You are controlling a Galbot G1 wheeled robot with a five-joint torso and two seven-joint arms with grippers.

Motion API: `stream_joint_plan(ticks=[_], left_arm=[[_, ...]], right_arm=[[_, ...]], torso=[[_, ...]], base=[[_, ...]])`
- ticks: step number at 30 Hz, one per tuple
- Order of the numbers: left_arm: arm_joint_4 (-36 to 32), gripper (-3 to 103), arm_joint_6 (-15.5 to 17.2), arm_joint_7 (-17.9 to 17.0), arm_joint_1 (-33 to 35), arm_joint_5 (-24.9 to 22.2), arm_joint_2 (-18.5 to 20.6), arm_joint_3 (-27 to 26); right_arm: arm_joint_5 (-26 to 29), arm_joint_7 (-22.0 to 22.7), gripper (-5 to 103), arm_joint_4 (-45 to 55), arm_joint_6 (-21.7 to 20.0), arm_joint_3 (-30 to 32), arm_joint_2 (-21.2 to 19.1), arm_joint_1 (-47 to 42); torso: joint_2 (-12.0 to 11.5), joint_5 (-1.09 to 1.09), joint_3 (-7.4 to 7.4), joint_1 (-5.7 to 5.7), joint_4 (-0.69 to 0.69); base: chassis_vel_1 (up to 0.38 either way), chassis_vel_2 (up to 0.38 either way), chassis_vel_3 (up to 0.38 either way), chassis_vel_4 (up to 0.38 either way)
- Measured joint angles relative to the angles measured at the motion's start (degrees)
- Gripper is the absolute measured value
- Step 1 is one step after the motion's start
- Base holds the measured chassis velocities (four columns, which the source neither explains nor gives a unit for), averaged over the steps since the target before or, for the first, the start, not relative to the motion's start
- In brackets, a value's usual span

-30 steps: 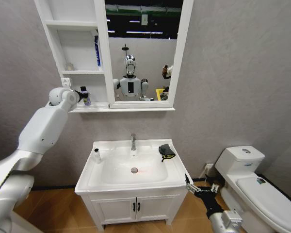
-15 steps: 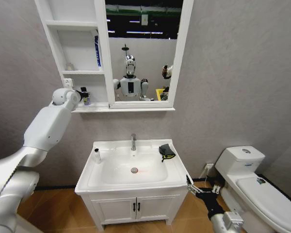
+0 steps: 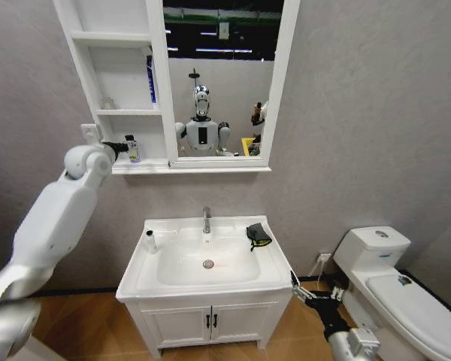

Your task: Move facial cleanser and shampoo from washbasin to cabinet, then wipe washbasin with towel.

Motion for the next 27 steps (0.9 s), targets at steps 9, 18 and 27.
stream_joint_plan(ticks=[9,18,27], left_arm=[[-9.9,100,-15.0,7.8,34.5,24.0,-9.9,-9.6],[0.1,100,-25.0,14.3,47.1,38.5,-21.5,-10.8],[15.5,100,-28.6,11.2,37.8,40.3,-28.7,-9.1]], right_arm=[[0.0,-0.2,100,-0.2,0.3,0.5,-0.2,-0.3],[-0.1,-0.4,100,-0.8,0.7,0.2,-0.4,0.0],[0.0,-0.6,100,-1.2,0.6,0.4,-0.4,0.8]], torso=[[0.0,0.08,-0.01,0.00,-0.05],[0.0,0.08,-0.01,0.00,-0.03],[0.0,0.08,0.00,0.02,-0.04]], base=[[0.000,0.000,0.000,0.000],[0.000,0.000,0.000,0.000],[0.000,0.000,0.000,0.000]])
